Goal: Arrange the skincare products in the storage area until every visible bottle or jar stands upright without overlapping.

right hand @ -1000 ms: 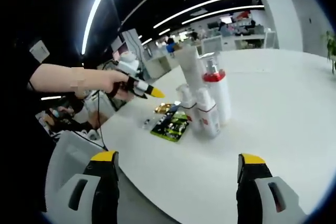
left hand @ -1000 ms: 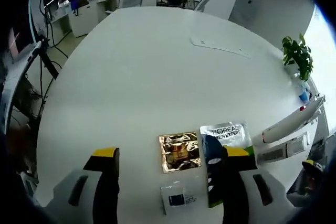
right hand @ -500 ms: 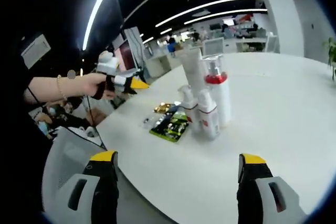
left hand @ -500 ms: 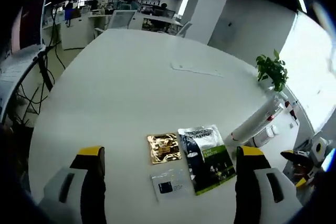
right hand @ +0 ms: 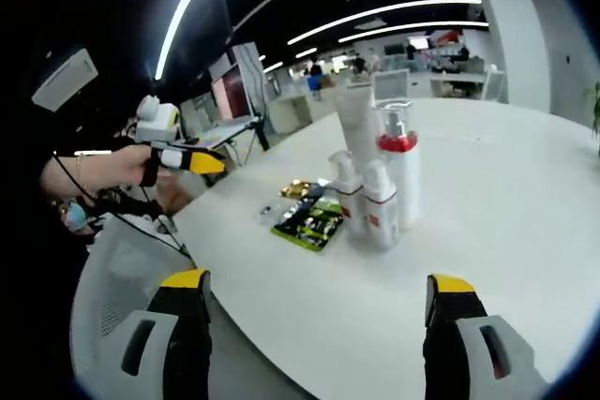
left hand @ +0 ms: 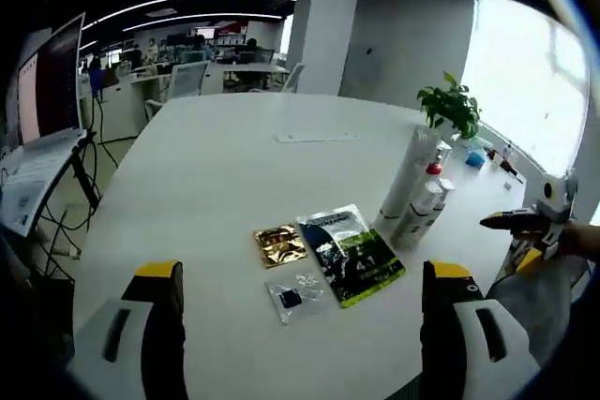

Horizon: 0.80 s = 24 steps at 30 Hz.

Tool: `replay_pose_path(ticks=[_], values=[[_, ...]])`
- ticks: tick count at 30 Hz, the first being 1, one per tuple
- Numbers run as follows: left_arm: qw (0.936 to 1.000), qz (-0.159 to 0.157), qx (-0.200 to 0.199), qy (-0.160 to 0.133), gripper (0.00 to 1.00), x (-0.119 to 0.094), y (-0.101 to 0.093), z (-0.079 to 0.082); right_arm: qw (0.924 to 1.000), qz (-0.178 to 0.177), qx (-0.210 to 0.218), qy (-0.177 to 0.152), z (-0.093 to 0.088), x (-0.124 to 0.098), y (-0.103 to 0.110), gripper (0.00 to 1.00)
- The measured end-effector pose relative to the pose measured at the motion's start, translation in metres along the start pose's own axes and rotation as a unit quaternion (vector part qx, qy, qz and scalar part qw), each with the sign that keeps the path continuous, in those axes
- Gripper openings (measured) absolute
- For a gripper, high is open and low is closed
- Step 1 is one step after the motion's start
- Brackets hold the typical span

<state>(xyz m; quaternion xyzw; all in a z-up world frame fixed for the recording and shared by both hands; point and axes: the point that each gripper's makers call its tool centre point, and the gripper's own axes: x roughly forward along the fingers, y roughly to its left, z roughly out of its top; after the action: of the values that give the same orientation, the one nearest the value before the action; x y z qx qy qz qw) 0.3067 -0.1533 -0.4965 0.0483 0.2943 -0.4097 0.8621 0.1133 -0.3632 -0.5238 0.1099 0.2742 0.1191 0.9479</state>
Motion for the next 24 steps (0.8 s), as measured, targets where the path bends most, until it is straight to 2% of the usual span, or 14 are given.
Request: replay_pose_path(ticks=[5,8,11,14,18,24], values=[[0.9997,-0.007,0.021,-0.010,0.99,-0.008,-0.006,-0.006,1.0000,0.001,0.000,-0.003,0.002,-0.001,0.000,0.99],[0.9992,-0.002,0.024,-0.033,0.99,-0.012,-0.015,-0.004,0.9999,0.001,-0.006,-0.008,0.006,-0.003,0.002,0.99],[0.9978,-0.021,0.052,-0.037,0.99,-0.011,-0.032,-0.007,0.9998,0.001,-0.012,-0.014,0.009,-0.004,-0.001,0.99],[0.9971,-0.032,0.057,-0.039,0.99,-0.011,-0.041,-0.010,0.9997,-0.001,-0.021,-0.015,0.009,-0.006,-0.001,0.99],[0.9953,-0.033,0.085,-0.033,0.99,-0.013,-0.043,-0.016,0.9997,-0.008,-0.017,-0.017,0.009,-0.011,-0.009,0.99],[0.9963,-0.023,0.071,-0.042,0.99,-0.018,-0.033,-0.024,0.9996,-0.018,-0.010,-0.020,0.008,-0.009,-0.014,0.99]])
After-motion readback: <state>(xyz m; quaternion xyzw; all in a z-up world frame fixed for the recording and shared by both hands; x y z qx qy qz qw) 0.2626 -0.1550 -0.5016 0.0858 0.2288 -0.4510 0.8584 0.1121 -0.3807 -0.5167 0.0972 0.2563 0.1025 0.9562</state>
